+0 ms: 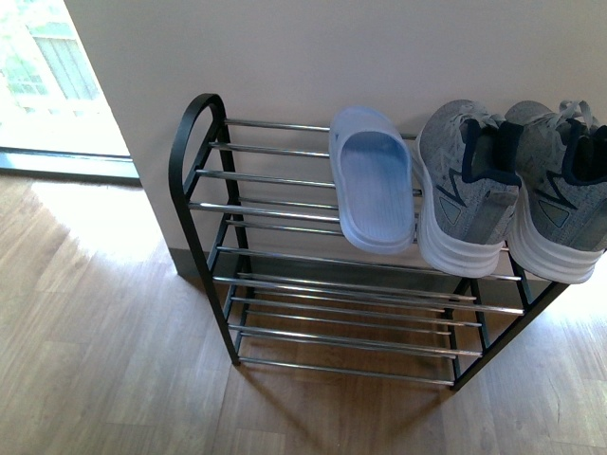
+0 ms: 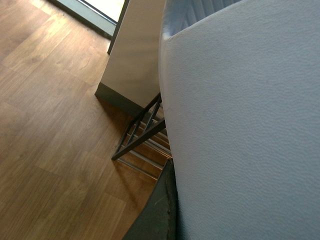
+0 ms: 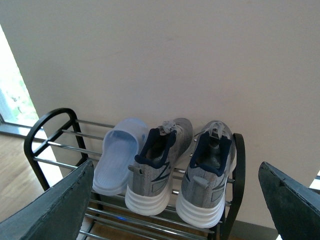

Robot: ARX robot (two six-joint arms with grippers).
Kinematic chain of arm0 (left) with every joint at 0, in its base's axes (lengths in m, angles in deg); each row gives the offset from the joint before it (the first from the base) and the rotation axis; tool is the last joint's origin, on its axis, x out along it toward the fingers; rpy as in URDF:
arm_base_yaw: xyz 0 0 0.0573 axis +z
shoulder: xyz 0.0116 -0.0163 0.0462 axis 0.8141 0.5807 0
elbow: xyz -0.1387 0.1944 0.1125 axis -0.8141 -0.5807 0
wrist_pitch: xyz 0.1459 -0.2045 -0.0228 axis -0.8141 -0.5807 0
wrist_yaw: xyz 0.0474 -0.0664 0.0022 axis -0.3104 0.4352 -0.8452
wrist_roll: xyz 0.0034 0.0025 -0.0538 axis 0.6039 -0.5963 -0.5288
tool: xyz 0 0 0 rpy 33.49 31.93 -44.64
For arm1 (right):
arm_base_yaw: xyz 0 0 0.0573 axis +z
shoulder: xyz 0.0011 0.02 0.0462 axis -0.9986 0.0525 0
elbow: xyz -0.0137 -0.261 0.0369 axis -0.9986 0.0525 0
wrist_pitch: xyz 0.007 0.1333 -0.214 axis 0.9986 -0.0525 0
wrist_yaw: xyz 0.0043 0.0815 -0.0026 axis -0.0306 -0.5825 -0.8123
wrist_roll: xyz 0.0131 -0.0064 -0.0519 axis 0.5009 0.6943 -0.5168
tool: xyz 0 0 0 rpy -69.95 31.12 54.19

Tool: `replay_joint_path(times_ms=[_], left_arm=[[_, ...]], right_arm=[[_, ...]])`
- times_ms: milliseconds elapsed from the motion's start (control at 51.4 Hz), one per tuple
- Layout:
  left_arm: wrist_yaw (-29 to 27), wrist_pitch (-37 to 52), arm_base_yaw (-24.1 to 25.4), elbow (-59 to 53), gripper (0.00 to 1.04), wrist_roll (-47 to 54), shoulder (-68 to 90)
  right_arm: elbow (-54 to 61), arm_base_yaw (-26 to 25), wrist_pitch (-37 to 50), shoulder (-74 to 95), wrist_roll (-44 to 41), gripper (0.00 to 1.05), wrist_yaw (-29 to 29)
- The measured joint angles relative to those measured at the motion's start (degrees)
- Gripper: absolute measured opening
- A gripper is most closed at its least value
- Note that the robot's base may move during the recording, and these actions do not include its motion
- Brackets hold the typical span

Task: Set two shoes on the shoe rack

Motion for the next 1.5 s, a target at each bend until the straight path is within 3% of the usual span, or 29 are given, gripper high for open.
replay_joint_path(times_ms=[311, 700, 992, 1498], left_arm=[[2.58, -1.07, -3.85, 20.11, 0.02, 10.95, 35.65], [4.35, -8.44, -5.66, 39.85, 0.02, 22.6, 53.4], [4.13, -16.17, -9.88, 61.11, 0.02, 31.08, 67.8], [0.98, -17.0, -10.01, 69.33, 0.02, 36.06, 76.35]], right_arm=[[0.0, 0.0, 0.0, 0.0, 0.0, 0.95, 0.0], [0.0, 0.0, 0.0, 0.0, 0.0, 0.95, 0.0], [0.0, 0.0, 0.0, 0.0, 0.0, 0.95, 0.0], [0.0, 0.0, 0.0, 0.0, 0.0, 0.95, 0.0]])
